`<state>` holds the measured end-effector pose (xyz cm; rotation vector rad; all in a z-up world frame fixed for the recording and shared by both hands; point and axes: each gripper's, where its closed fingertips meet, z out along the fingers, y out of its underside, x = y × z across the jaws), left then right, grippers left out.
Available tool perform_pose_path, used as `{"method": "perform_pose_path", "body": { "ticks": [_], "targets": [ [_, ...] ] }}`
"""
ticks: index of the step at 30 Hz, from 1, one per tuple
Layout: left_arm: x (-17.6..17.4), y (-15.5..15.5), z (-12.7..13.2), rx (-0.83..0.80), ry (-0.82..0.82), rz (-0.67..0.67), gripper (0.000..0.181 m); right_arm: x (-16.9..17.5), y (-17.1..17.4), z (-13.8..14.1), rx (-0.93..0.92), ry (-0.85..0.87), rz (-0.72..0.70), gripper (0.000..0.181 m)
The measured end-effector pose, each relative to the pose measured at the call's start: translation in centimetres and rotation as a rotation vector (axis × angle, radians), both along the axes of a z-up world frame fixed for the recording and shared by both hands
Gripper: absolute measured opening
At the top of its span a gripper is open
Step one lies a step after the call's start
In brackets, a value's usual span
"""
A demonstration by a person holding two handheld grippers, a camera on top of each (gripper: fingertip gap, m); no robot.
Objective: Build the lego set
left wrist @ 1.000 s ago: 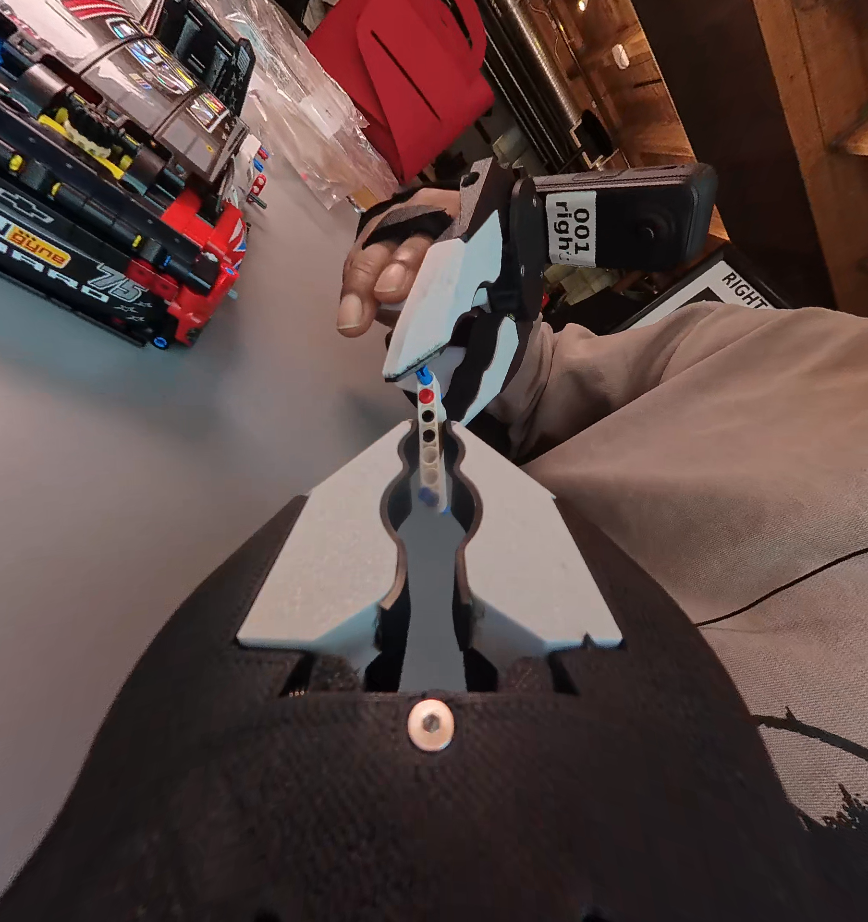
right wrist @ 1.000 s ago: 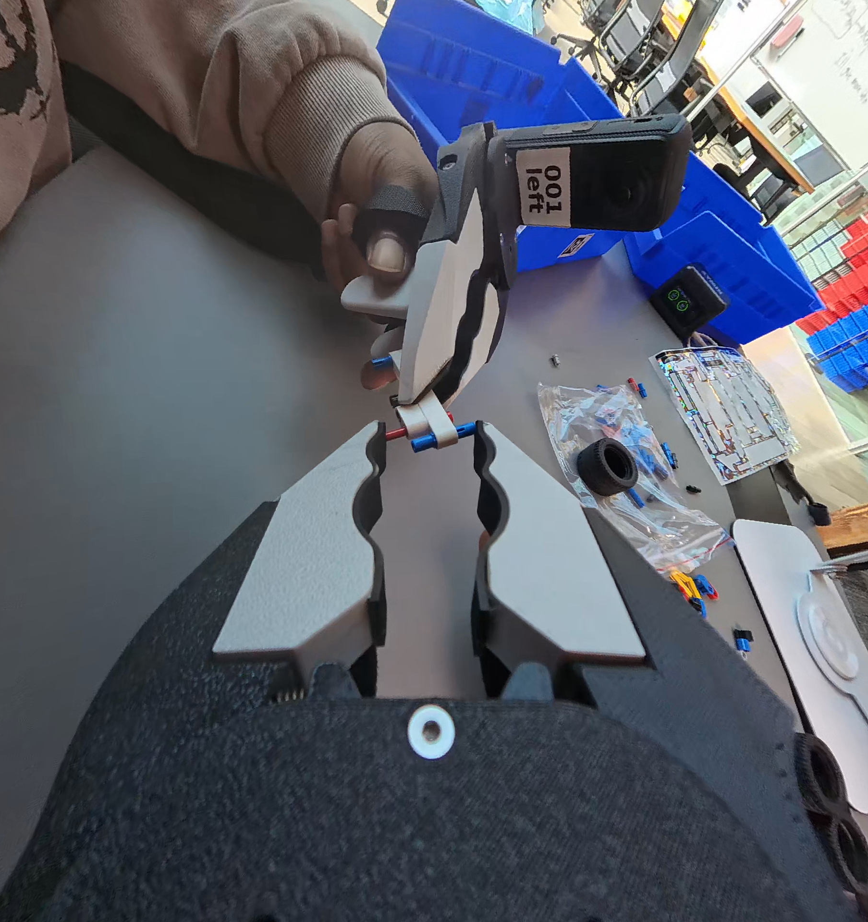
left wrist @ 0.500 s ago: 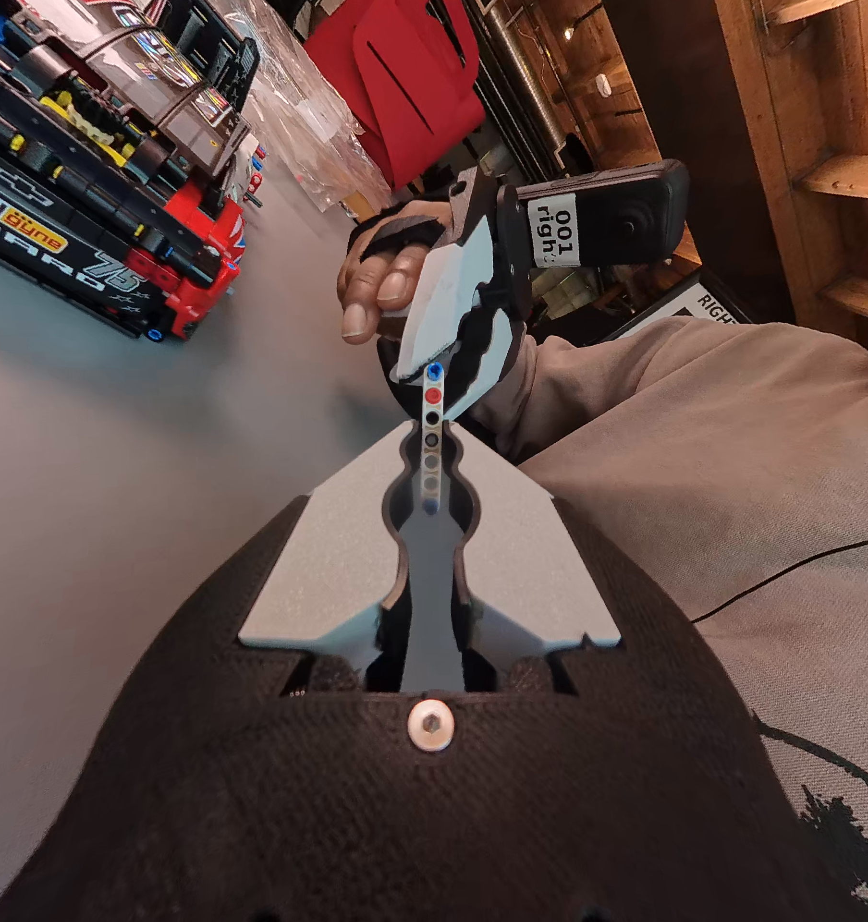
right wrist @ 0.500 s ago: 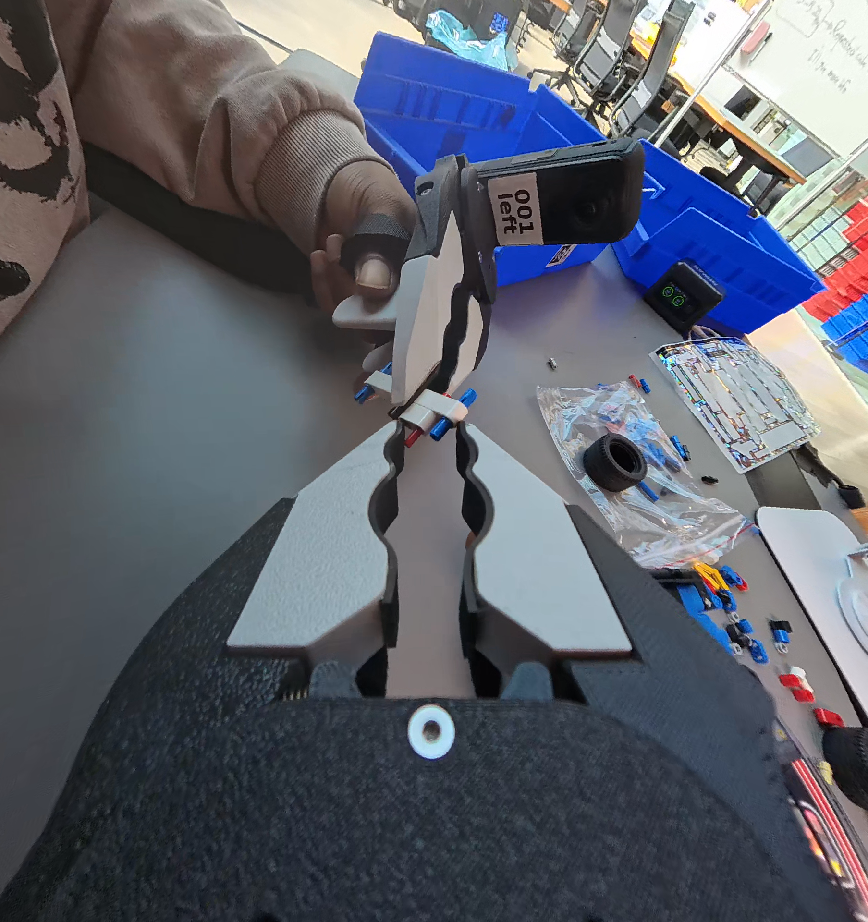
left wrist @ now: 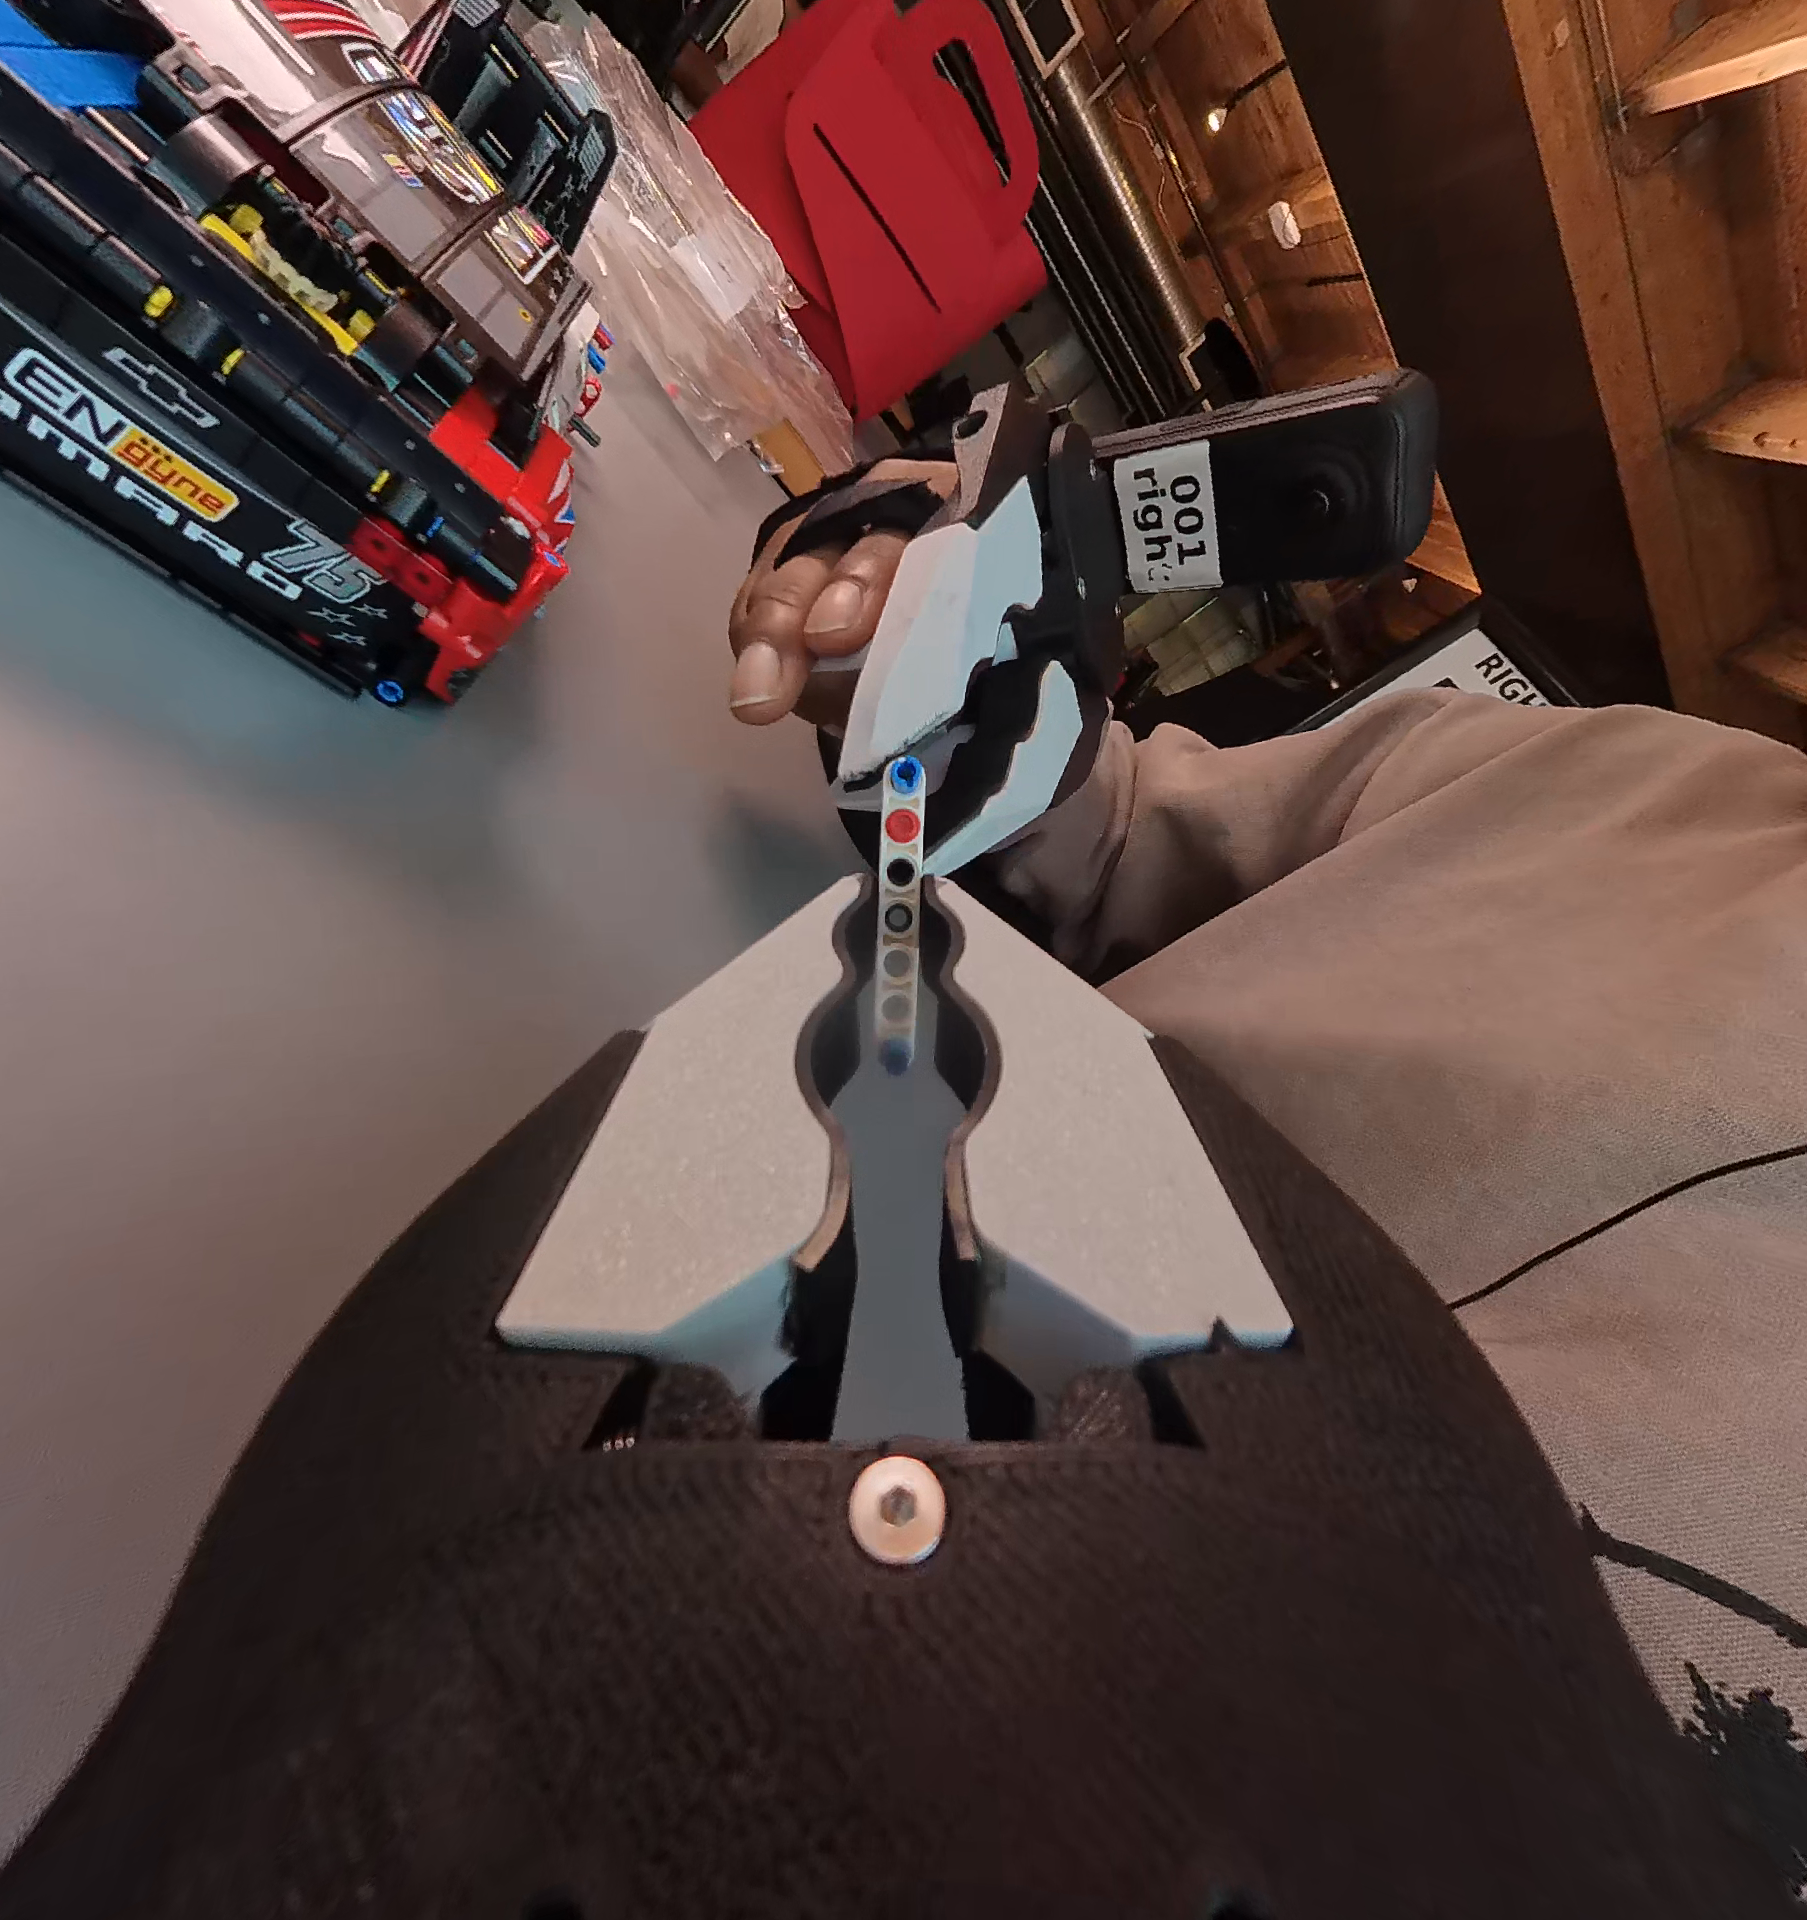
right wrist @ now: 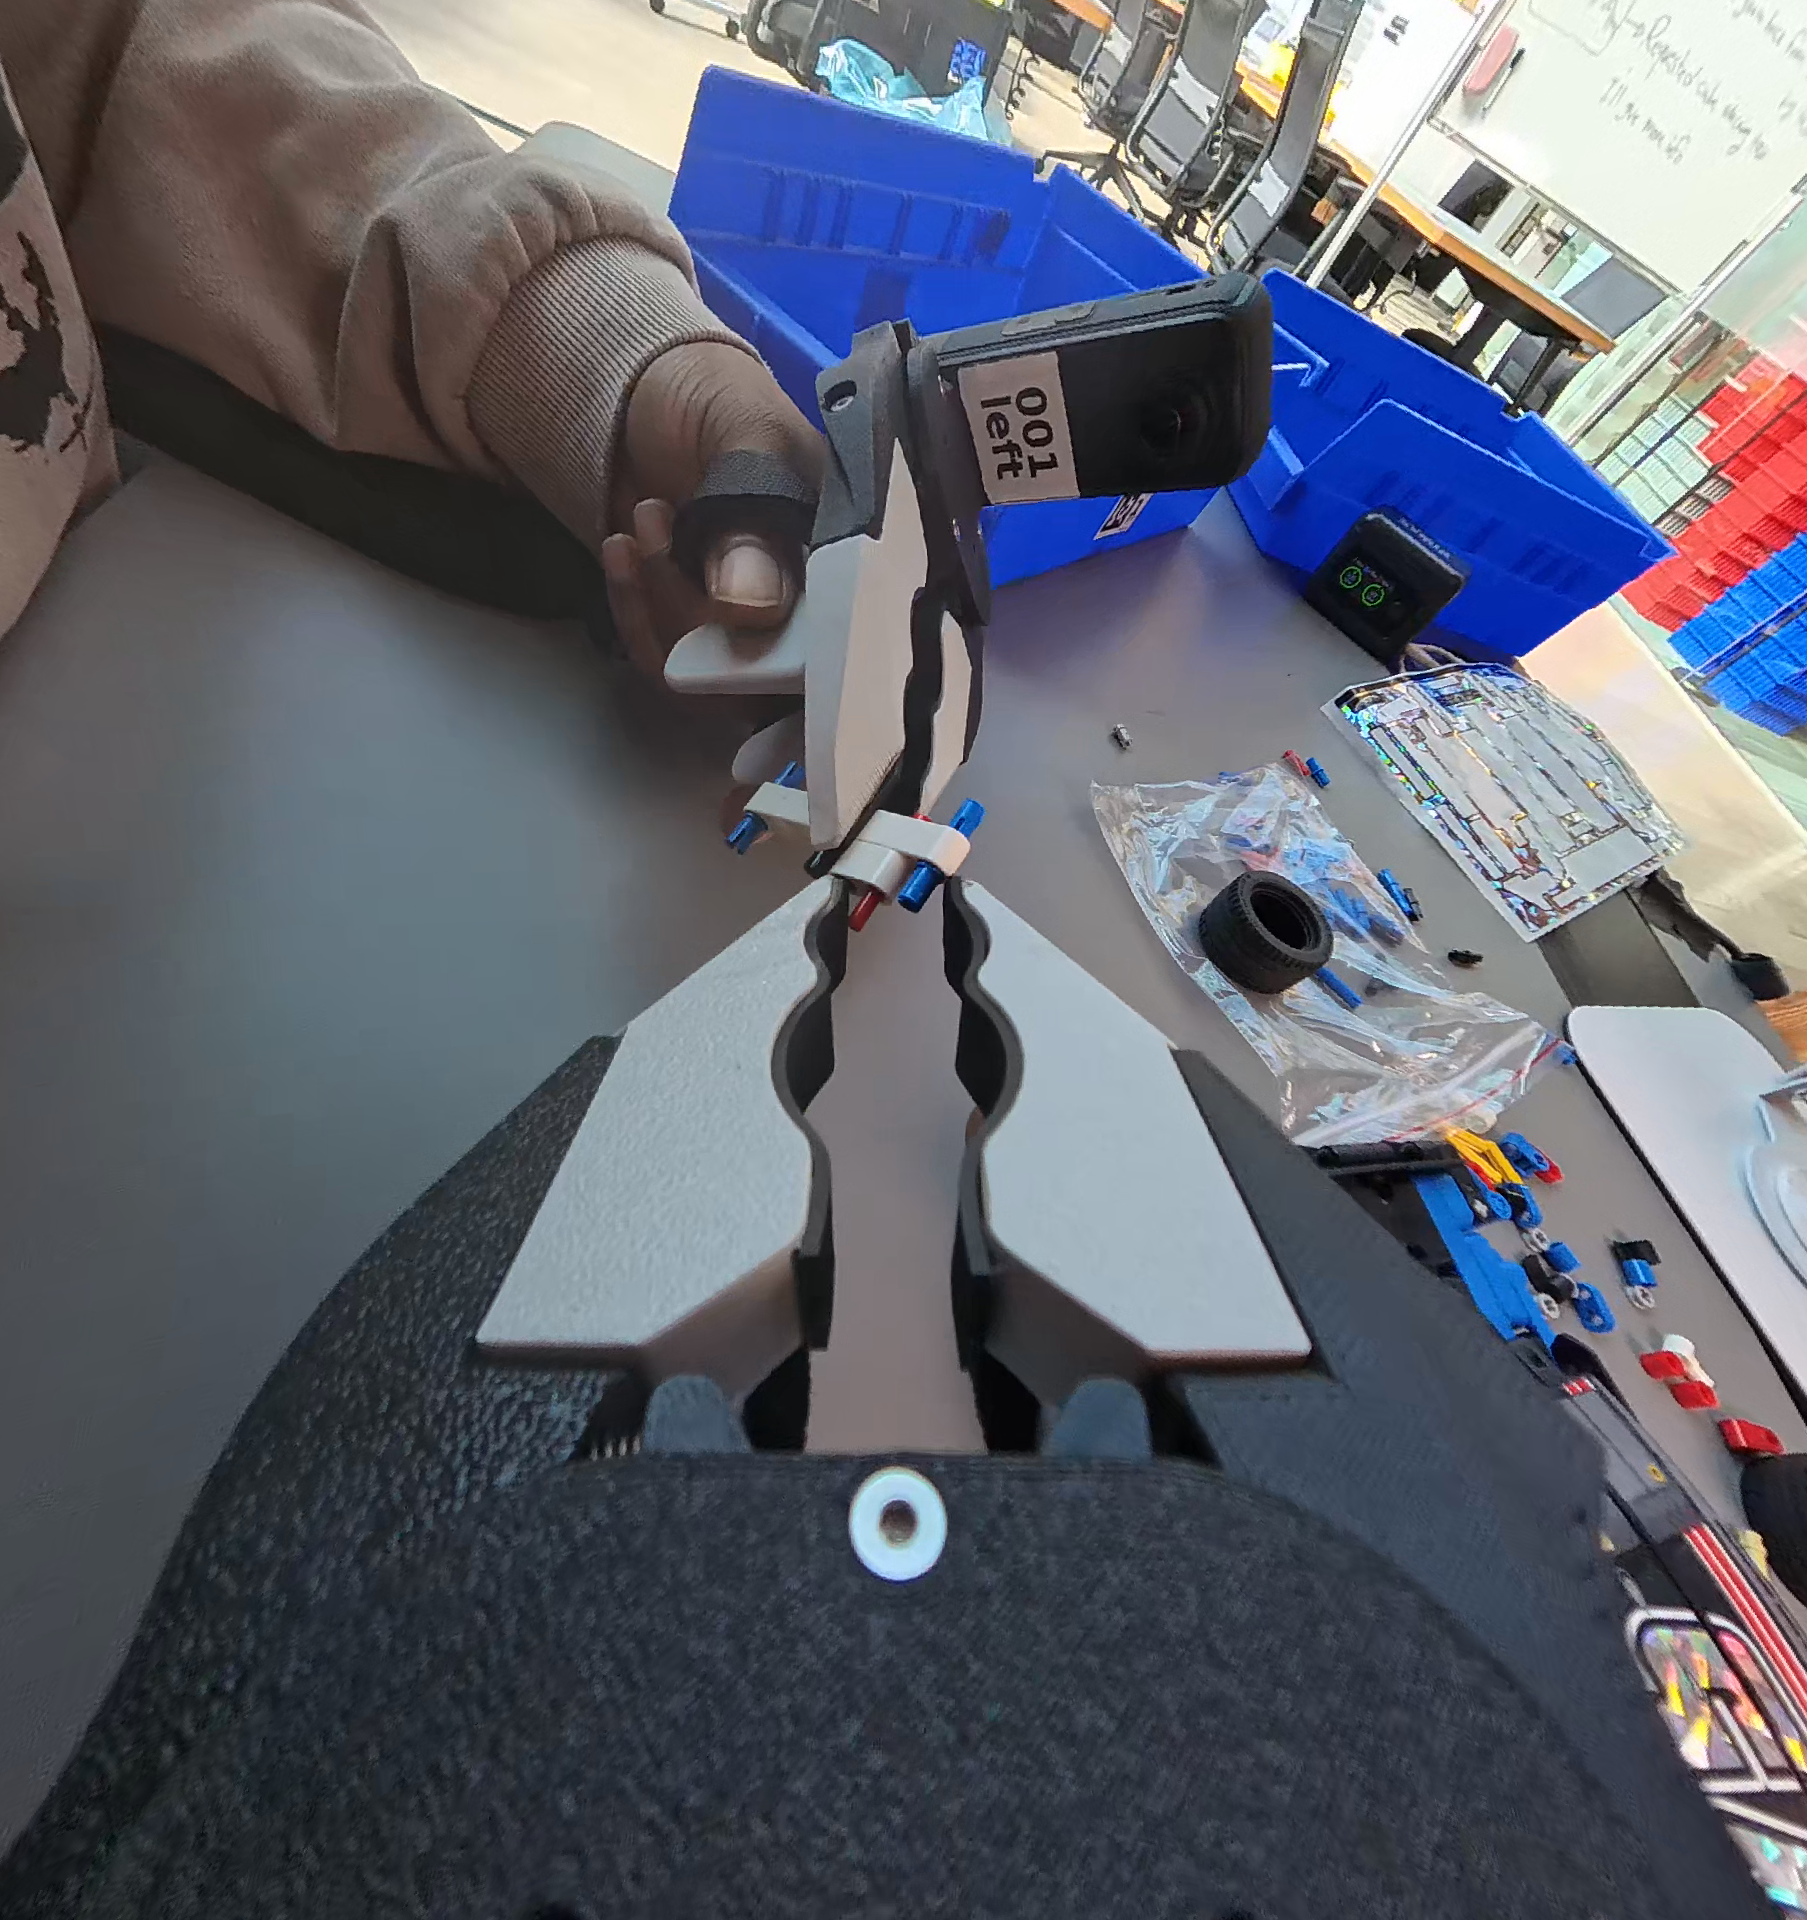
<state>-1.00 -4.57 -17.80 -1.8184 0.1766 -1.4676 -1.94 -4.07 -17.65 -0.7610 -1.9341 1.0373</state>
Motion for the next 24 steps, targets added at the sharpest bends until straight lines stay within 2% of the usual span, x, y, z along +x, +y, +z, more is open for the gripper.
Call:
{"method": "perform_pose_path", "body": {
  "ticks": [24],
  "targets": [
    [-0.97,0.48,0.86,0.034,-0.041,0.053,0.011,-0.62,0.83,0.86,-0.038,0.059,-0.077,0.011]
  ]
}}
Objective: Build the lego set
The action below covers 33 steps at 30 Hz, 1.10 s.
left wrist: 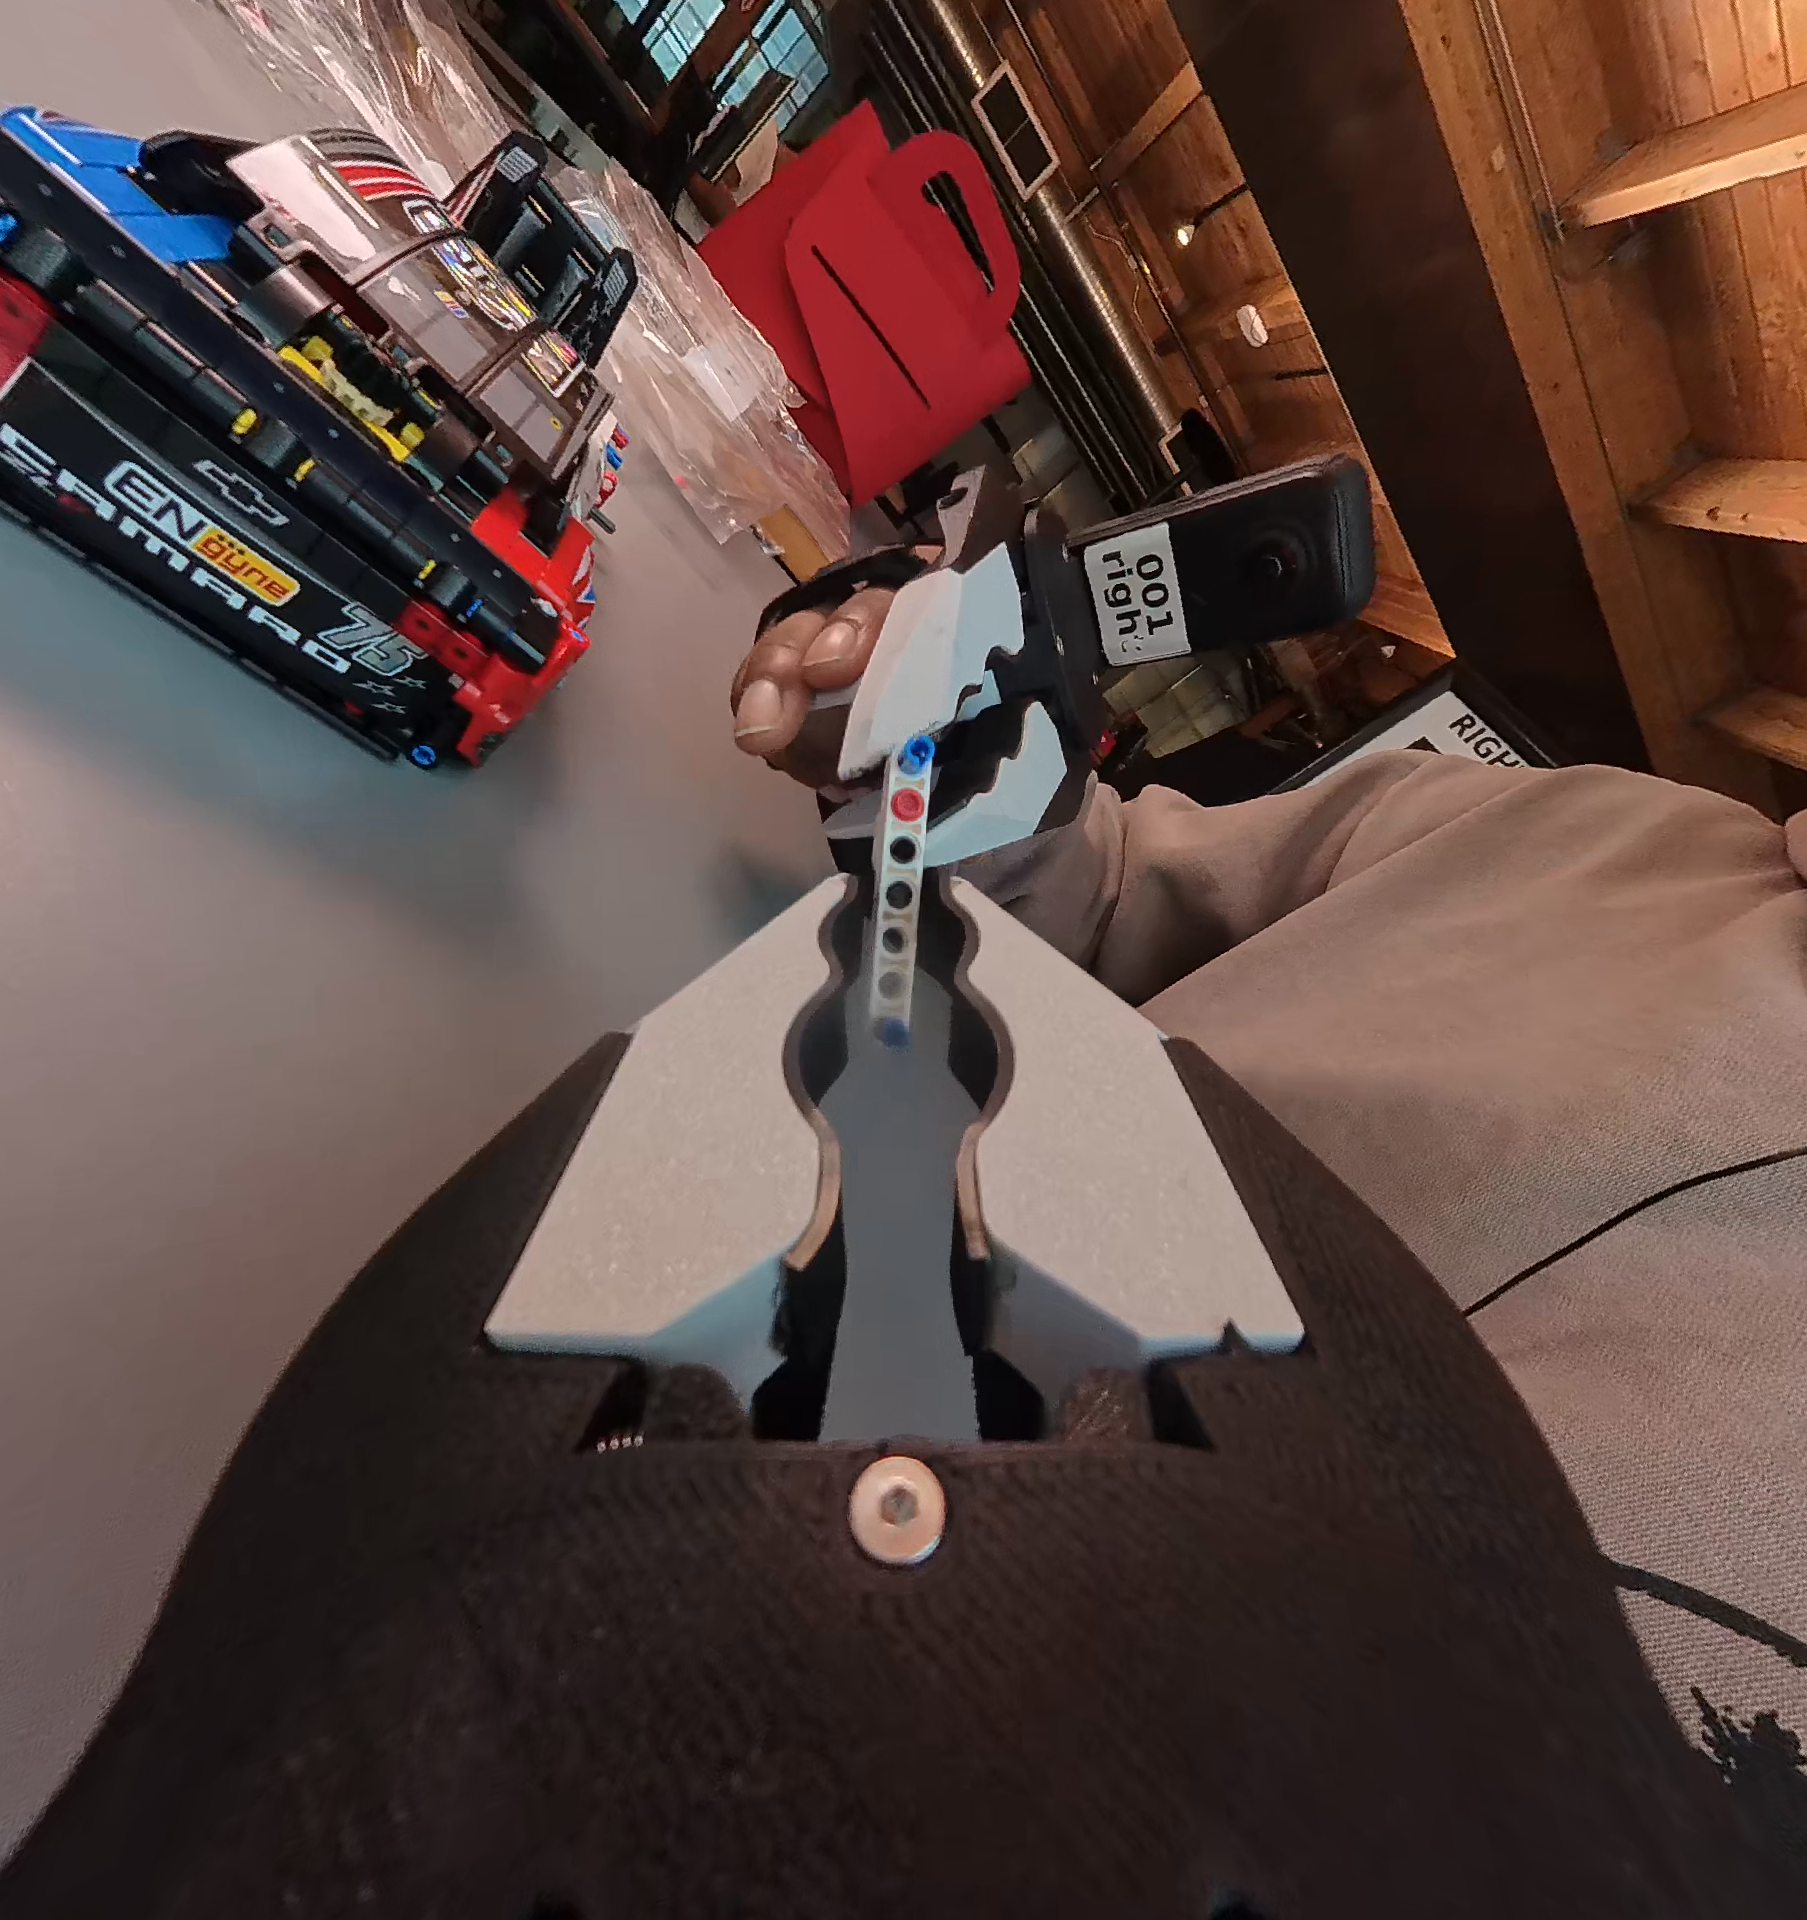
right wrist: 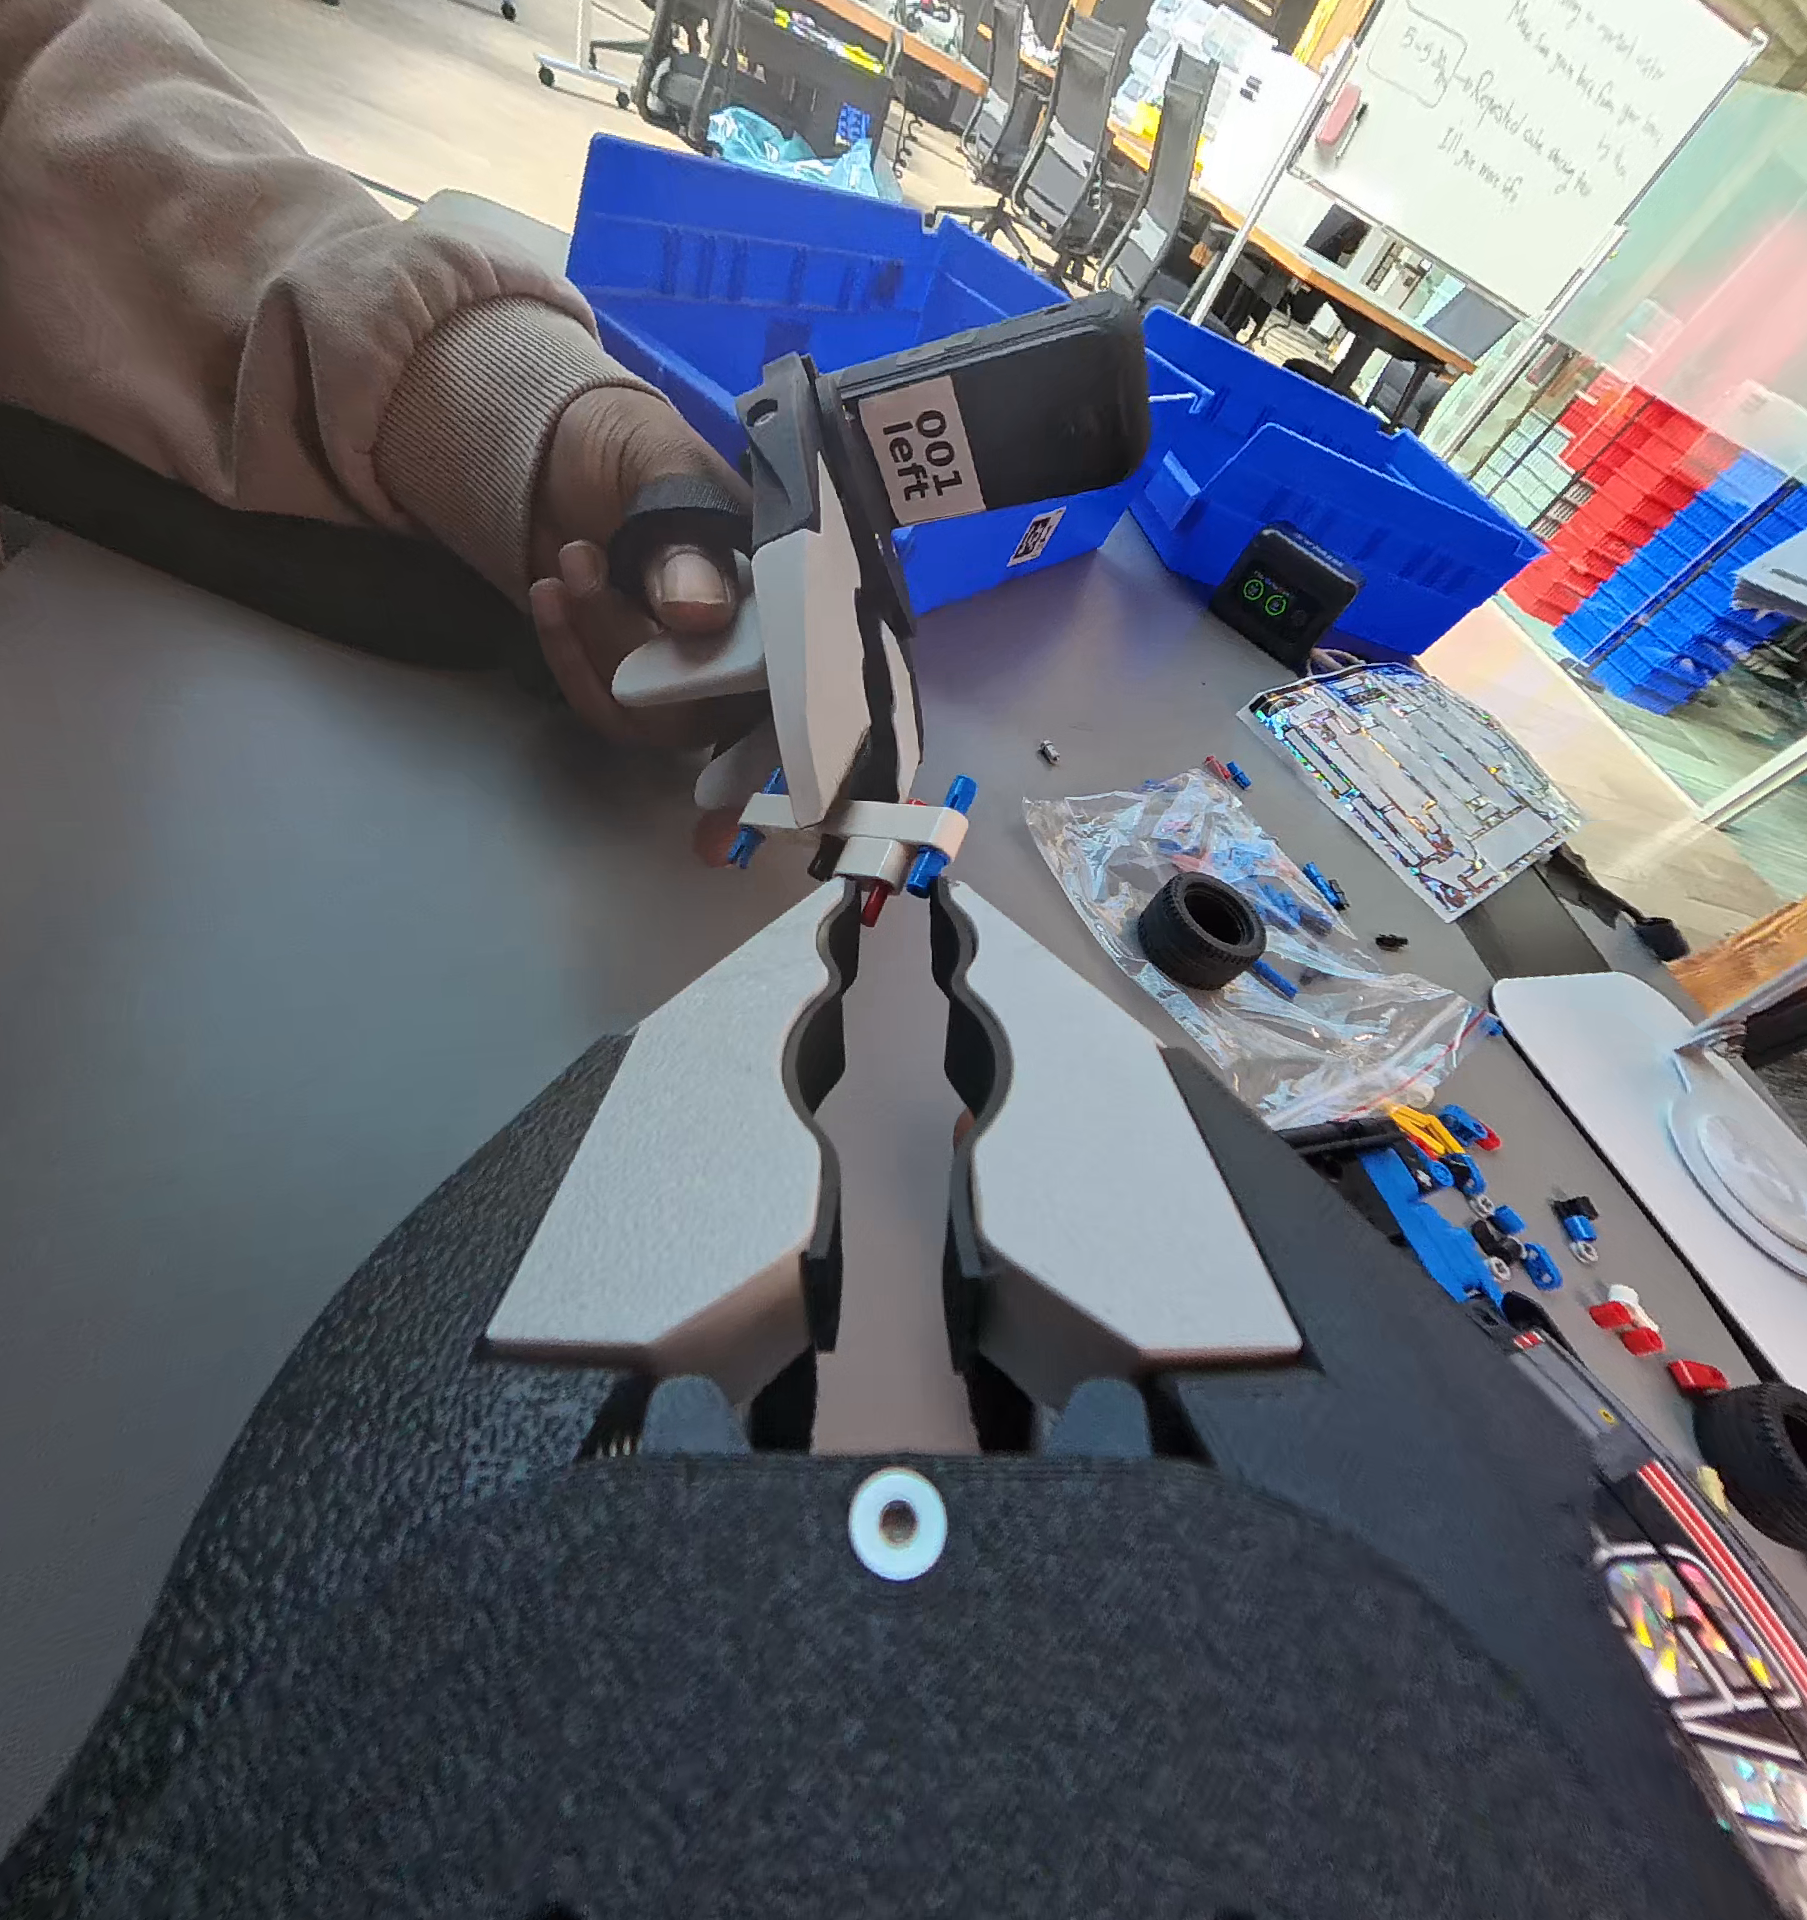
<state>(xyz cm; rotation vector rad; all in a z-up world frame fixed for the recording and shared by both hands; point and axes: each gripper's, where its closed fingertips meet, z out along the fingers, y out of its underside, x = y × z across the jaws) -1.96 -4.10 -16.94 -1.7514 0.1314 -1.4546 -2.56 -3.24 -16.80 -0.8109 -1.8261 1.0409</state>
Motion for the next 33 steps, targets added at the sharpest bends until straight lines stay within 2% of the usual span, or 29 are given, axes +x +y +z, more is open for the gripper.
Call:
{"method": "perform_pose_path", "body": {
  "ticks": [4,6,16,27,28,29,30,33],
  "targets": [
    [0.1,0.0,0.0,0.007,0.007,0.000,0.015,0.0,0.2,0.8,-0.039,0.030,-0.011,0.011],
    [0.2,-0.1,0.1,0.015,0.009,-0.007,0.007,-0.1,0.2,0.7,-0.029,0.032,-0.015,0.011],
    [-0.1,-0.1,0.2,-0.011,-0.019,-0.009,0.005,-0.1,0.1,0.4,-0.028,0.028,-0.015,0.012],
    [-1.1,0.4,0.7,-0.011,-0.062,0.047,0.005,-0.1,0.3,0.1,-0.005,0.020,-0.025,0.012],
    [-1.2,0.4,0.7,-0.011,-0.066,0.049,0.005,-0.1,0.4,0.1,-0.003,0.019,-0.026,0.010],
    [-1.4,0.5,0.8,-0.009,-0.074,0.058,0.005,-0.1,0.5,0.0,0.003,0.020,-0.030,0.000],
    [-1.7,0.6,1.0,-0.006,-0.084,0.070,0.005,0.0,0.5,0.1,0.005,0.026,-0.027,0.000],
    [-1.9,0.5,1.3,0.017,-0.071,0.072,0.005,0.0,0.4,0.3,-0.002,0.034,-0.026,0.015]
  ]
}}
